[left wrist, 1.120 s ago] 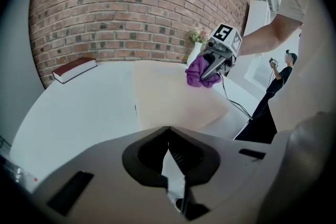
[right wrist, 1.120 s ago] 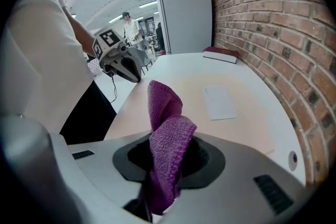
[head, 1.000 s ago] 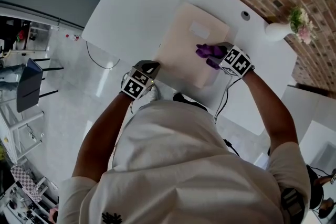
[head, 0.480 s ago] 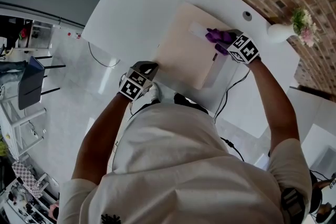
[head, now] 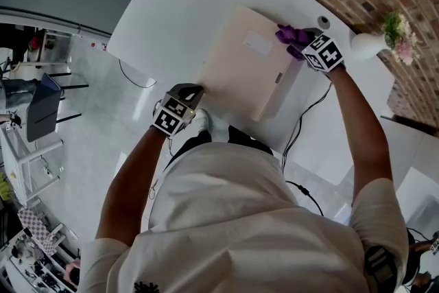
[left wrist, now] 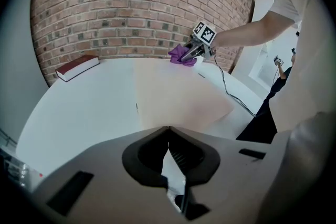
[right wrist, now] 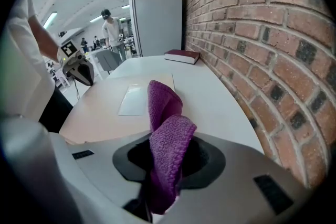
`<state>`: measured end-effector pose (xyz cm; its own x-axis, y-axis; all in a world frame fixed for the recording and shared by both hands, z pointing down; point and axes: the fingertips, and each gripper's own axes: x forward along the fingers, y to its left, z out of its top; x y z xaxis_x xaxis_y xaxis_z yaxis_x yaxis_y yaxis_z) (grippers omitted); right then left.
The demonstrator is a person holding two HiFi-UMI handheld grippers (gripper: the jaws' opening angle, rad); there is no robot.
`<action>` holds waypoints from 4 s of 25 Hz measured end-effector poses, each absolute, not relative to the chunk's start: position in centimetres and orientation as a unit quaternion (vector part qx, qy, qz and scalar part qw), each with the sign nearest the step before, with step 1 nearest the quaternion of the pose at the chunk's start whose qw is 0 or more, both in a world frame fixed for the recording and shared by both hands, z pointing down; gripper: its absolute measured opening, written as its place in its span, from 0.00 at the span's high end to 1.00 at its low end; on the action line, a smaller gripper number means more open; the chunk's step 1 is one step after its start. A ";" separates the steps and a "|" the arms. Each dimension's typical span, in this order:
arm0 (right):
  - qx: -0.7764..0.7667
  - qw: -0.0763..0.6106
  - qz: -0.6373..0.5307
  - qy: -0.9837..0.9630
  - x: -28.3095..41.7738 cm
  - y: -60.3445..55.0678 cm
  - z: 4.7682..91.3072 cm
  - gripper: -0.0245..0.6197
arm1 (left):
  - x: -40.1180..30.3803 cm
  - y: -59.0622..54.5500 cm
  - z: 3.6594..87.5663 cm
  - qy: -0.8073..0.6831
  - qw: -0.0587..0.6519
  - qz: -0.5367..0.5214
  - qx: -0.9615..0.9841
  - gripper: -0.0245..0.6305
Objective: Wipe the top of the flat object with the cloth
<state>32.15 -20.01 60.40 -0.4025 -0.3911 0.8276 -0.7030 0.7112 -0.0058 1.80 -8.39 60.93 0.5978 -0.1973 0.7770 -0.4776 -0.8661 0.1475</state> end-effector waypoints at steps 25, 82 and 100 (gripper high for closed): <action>0.529 0.281 0.192 -0.778 35.1 -14.2 53.0 0.76 | 1.2 -8.3 59.8 -0.210 0.242 0.368 0.873 0.93; 0.628 0.136 0.217 -0.735 -12.6 23.0 42.2 0.76 | -26.0 11.7 39.6 0.026 0.116 0.171 0.978 0.93; 0.620 0.141 0.210 -0.742 -15.1 24.1 42.1 0.77 | -26.5 12.9 39.7 0.042 0.108 0.179 0.977 0.93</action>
<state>-15.14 24.10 42.15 -0.1904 -0.8623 0.4692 -0.9804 0.1420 -0.1367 -26.46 12.92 39.74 0.9326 0.1204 0.3402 0.0434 -0.9733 0.2255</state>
